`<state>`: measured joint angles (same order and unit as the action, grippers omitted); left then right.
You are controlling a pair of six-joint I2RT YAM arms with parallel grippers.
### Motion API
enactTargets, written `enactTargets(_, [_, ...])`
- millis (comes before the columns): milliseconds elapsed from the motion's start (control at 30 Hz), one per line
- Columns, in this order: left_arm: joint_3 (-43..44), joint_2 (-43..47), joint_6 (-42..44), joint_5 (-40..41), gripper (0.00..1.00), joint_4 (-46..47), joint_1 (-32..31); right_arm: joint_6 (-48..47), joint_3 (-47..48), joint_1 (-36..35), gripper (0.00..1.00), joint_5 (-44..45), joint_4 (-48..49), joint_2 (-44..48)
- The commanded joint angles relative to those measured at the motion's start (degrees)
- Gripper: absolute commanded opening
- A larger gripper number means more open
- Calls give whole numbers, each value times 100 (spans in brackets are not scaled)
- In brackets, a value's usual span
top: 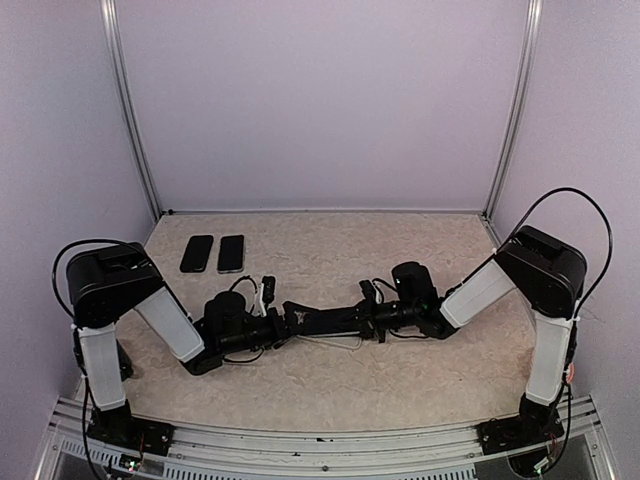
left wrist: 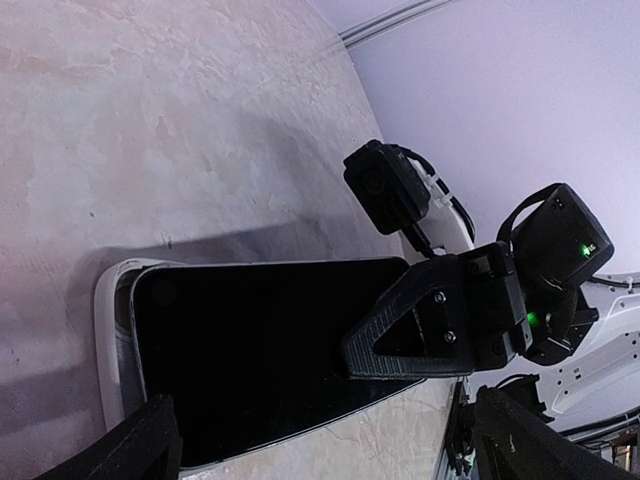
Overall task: Put the phone into the phone case
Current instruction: Install the phone on the phone case.
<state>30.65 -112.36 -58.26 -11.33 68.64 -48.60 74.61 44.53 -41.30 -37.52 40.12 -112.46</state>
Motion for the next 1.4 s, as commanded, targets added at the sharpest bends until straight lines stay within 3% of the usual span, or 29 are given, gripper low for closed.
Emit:
enactTargets(0, [-98, 261, 136, 49, 99, -137, 158, 55, -11, -133, 0, 7, 34, -91])
enactTargets(333, [324, 770, 744, 525, 99, -1850, 172, -34, 26, -131, 0, 82, -114, 10])
enactTargets(1367, [520, 50, 364, -10, 99, -1204, -126, 306, 165, -180, 0, -155, 381, -388])
